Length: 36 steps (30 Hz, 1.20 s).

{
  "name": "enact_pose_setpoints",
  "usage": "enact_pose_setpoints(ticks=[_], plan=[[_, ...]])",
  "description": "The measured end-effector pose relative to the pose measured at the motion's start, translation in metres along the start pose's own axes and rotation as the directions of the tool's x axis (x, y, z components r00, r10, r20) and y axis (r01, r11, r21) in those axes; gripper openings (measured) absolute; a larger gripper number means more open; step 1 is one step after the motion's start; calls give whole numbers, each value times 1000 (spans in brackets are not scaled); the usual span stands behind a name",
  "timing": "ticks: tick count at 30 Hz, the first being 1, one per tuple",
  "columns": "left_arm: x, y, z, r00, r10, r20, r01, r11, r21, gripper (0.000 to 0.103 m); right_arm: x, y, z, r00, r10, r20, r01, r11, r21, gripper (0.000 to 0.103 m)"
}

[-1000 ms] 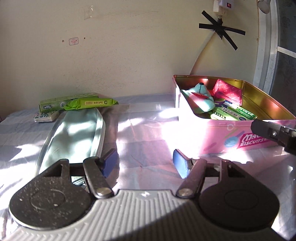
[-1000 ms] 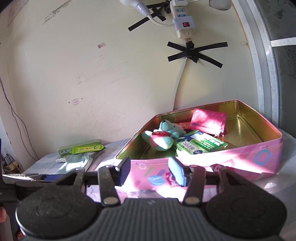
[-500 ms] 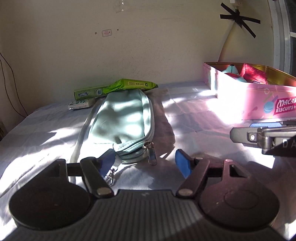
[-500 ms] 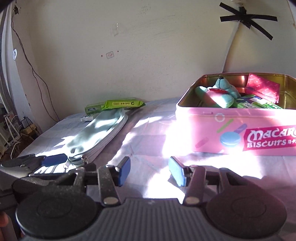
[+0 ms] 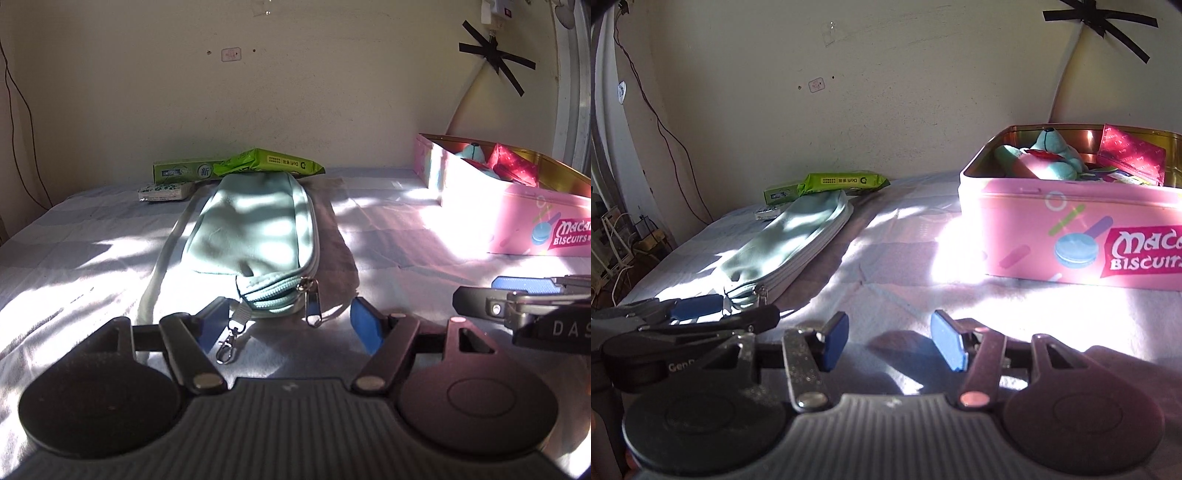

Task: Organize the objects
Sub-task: 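Reach the left gripper to the green snack bag and close on it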

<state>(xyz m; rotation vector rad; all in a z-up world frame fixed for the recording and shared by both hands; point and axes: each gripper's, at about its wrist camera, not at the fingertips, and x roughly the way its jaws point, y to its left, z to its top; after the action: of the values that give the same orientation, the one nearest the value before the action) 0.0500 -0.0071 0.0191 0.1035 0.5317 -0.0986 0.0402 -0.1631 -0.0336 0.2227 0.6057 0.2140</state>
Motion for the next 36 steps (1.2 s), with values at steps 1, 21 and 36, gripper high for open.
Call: enact_pose_setpoints(ticks=[1,21,36], plan=[[0,0,0,1000,1,2,-1,1000,-1,74,0,0,0,1000,0,0,0,1000,0,51],[-14,4,-3,997,4,79,-1,999,-37,75,-1,-2,0,999,30,18,-30,999,12,55],[47,113,122,930,-360,-79,324,901,-289,75,35,43,63,978,194,75,-182,973,-140,57]])
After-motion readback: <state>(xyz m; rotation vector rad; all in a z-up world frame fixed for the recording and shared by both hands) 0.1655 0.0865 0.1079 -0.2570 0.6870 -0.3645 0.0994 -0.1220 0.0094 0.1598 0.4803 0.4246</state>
